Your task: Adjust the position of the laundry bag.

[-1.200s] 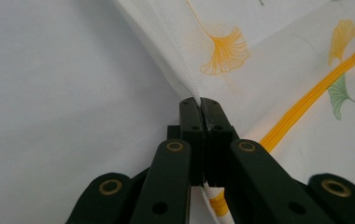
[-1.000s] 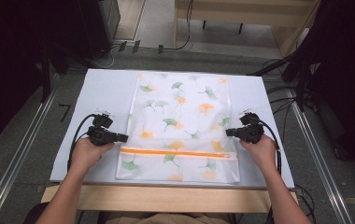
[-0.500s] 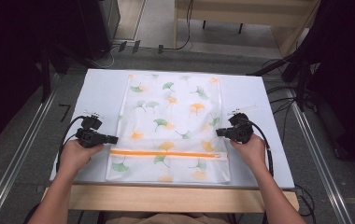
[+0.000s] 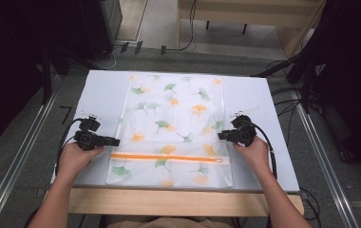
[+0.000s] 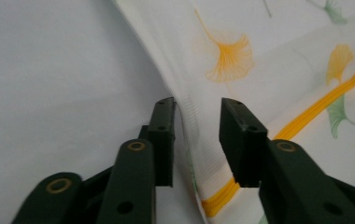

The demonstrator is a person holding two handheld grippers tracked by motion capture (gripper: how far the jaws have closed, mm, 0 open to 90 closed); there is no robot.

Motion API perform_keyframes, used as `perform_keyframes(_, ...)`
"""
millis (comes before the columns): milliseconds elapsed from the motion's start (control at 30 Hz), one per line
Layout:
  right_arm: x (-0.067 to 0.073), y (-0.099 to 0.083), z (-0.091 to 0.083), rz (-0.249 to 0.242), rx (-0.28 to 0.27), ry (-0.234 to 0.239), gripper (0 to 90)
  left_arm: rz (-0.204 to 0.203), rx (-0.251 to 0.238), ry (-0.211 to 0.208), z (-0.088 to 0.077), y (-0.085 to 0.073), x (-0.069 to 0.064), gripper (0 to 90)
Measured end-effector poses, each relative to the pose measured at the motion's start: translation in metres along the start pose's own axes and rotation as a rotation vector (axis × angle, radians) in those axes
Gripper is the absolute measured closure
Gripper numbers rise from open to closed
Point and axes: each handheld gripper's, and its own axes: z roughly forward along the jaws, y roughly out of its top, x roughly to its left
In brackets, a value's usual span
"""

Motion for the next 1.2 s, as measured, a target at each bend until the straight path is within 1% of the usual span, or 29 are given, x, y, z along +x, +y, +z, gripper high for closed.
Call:
perform_keyframes(33, 0.001, 0.0, -0.003, -0.011, -0.016, -0.013, 69.3, 0.003, -0.013, 0.0, -0.002, 0.0, -0.001, 60.4)
perform_keyframes(100, 0.002, 0.0, -0.007, -0.022, -0.042, -0.018, 65.9, 0.012, -0.037, 0.001, -0.005, 0.001, -0.004, 56.7)
perform_keyframes(133, 0.003, 0.0, -0.011, -0.021, -0.055, -0.017, 64.6, 0.028, -0.043, 0.005, -0.006, 0.002, -0.006, 53.0)
perform_keyframes(167, 0.003, 0.0, -0.011, -0.021, -0.055, -0.017, 64.6, 0.034, -0.048, 0.007, -0.006, 0.002, -0.008, 53.0)
perform_keyframes(200, 0.003, 0.0, -0.012, -0.017, -0.058, -0.022, 64.5, 0.039, -0.049, 0.01, -0.007, 0.003, -0.01, 50.8)
perform_keyframes(300, 0.005, -0.003, -0.016, -0.017, -0.058, -0.021, 64.5, 0.058, -0.055, 0.008, -0.006, 0.006, -0.016, 48.2)
perform_keyframes(433, 0.007, -0.009, -0.023, -0.011, -0.056, -0.026, 62.2, 0.091, -0.063, -0.016, -0.003, 0.01, -0.027, 46.9)
perform_keyframes(467, 0.008, -0.012, -0.026, -0.015, -0.057, -0.037, 61.4, 0.098, -0.065, -0.019, -0.002, 0.012, -0.03, 47.2)
perform_keyframes(567, 0.009, -0.015, -0.029, -0.011, -0.055, -0.045, 60.4, 0.123, -0.07, -0.025, 0.001, 0.015, -0.038, 47.1)
perform_keyframes(667, 0.012, -0.02, -0.036, 0.002, -0.039, -0.042, 59.5, 0.146, -0.069, -0.038, 0.004, 0.019, -0.045, 44.8)
perform_keyframes(767, 0.015, -0.023, -0.04, 0.005, -0.039, -0.048, 59.4, 0.161, -0.066, -0.046, 0.008, 0.023, -0.052, 42.8)
perform_keyframes(800, 0.017, -0.026, -0.044, 0.007, -0.044, -0.039, 59.4, 0.165, -0.065, -0.049, 0.009, 0.024, -0.054, 42.6)
perform_keyframes(833, 0.017, -0.026, -0.044, 0.007, -0.044, -0.039, 59.4, 0.17, -0.065, -0.058, 0.01, 0.025, -0.056, 42.6)
perform_keyframes(867, 0.019, -0.029, -0.047, 0.007, -0.052, -0.032, 59.4, 0.181, -0.064, -0.063, 0.011, 0.026, -0.058, 42.6)
perform_keyframes(933, 0.022, -0.033, -0.051, 0.017, -0.06, -0.019, 59.3, 0.186, -0.057, -0.067, 0.012, 0.028, -0.062, 42.7)
perform_keyframes(1000, 0.026, -0.037, -0.055, 0.012, -0.068, -0.022, 58.8, 0.199, -0.057, -0.08, 0.015, 0.03, -0.066, 42.7)
perform_keyframes(1033, 0.028, -0.04, -0.058, 0.011, -0.072, -0.028, 57.9, 0.203, -0.056, -0.085, 0.016, 0.031, -0.068, 42.8)
perform_keyframes(1067, 0.031, -0.044, -0.059, 0.02, -0.08, -0.031, 53.9, 0.212, -0.05, -0.09, 0.017, 0.031, -0.071, 42.7)
perform_keyframes(1100, 0.031, -0.044, -0.059, 0.02, -0.08, -0.031, 53.9, 0.215, -0.047, -0.094, 0.018, 0.032, -0.073, 42.7)
perform_keyframes(1133, 0.032, -0.046, -0.059, 0.022, -0.082, -0.027, 51.3, 0.223, -0.039, -0.096, 0.02, 0.032, -0.075, 42.4)
perform_keyframes(1200, 0.033, -0.049, -0.058, 0.036, -0.07, -0.006, 51.3, 0.238, -0.036, -0.102, 0.022, 0.033, -0.079, 42.4)
